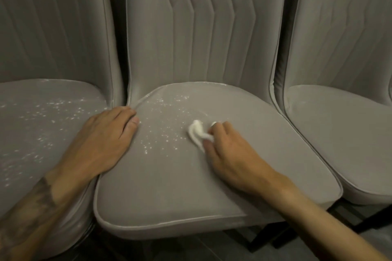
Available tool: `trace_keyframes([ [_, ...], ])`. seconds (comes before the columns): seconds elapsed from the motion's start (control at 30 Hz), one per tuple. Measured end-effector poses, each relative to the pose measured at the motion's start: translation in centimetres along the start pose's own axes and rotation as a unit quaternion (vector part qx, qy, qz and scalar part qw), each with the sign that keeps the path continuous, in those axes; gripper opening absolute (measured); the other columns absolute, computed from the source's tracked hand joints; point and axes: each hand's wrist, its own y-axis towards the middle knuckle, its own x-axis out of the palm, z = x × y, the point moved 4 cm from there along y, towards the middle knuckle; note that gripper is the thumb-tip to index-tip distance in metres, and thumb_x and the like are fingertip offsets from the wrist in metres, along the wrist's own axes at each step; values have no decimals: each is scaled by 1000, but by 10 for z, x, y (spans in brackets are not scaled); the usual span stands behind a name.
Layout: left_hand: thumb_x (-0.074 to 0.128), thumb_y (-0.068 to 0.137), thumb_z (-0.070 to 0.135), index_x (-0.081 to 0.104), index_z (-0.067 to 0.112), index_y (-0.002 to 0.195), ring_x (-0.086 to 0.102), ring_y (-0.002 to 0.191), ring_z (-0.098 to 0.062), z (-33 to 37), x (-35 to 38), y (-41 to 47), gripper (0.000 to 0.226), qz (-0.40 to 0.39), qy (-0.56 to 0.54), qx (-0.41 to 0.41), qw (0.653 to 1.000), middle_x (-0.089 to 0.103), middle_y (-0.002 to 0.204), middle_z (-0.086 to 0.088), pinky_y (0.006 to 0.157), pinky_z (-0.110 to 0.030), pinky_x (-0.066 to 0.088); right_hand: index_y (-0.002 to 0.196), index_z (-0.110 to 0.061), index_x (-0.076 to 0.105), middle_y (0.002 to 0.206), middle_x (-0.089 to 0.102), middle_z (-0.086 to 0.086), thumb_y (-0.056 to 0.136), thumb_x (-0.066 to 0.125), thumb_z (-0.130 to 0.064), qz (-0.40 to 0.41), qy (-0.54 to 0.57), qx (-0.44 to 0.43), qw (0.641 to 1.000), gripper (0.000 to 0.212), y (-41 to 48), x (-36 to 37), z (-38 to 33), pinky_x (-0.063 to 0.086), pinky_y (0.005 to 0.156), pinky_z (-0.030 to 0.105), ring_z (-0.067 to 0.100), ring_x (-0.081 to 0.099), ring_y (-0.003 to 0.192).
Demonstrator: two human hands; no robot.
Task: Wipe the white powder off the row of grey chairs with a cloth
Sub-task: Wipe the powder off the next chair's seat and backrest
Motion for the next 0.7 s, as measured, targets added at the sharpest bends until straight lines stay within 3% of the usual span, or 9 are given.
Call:
trace_keyframes([
  [0.1,25,105,51,60,23,127,61,112,-28,0,0,0,50,1,2,-1,1000,65,128,-2,100,-46,46,106,-14,48,102,49,6,103,43,-30,-23,9,-25,999,17,4,-7,16,39,79,37,27,49,86],
  [0.27,24,105,51,59,23,129,62,113,-26,0,0,0,51,2,2,0,1000,65,129,-1,102,-45,46,110,-3,47,114,51,23,103,41,-28,-19,-42,194,980,27,65,-7,94,38,79,40,40,52,97],
  [0.33,23,105,52,59,23,130,61,114,-25,-1,0,0,52,3,1,-1,1000,64,130,-1,103,-45,45,109,-3,48,112,51,20,103,41,-27,-29,-27,152,988,25,72,7,74,37,79,40,39,51,96],
  [0.43,24,106,51,58,23,132,60,116,-24,-1,0,0,51,3,2,-2,1000,63,132,0,105,-45,45,102,-13,46,101,50,8,103,43,-31,-35,29,-1,999,18,50,14,32,37,75,36,26,49,84],
  [0.5,24,106,50,58,24,132,59,118,-22,-2,1,-1,50,3,1,0,1000,63,133,1,107,-45,44,101,-16,45,101,51,8,103,44,-31,-36,16,-27,999,15,52,8,46,39,77,37,26,49,84],
  [0.63,26,107,48,59,24,131,59,117,-20,-2,0,-1,47,9,-1,-3,1000,63,133,2,107,-41,43,111,-3,49,114,53,22,103,41,-27,-34,-48,155,986,27,99,2,110,39,80,39,37,52,95],
  [0.7,27,107,46,59,24,132,58,118,-19,-2,0,-2,46,12,2,-7,1000,62,134,3,107,-39,42,111,-3,49,115,52,22,103,41,-28,-31,-33,170,984,28,113,13,100,38,80,37,37,51,97],
])
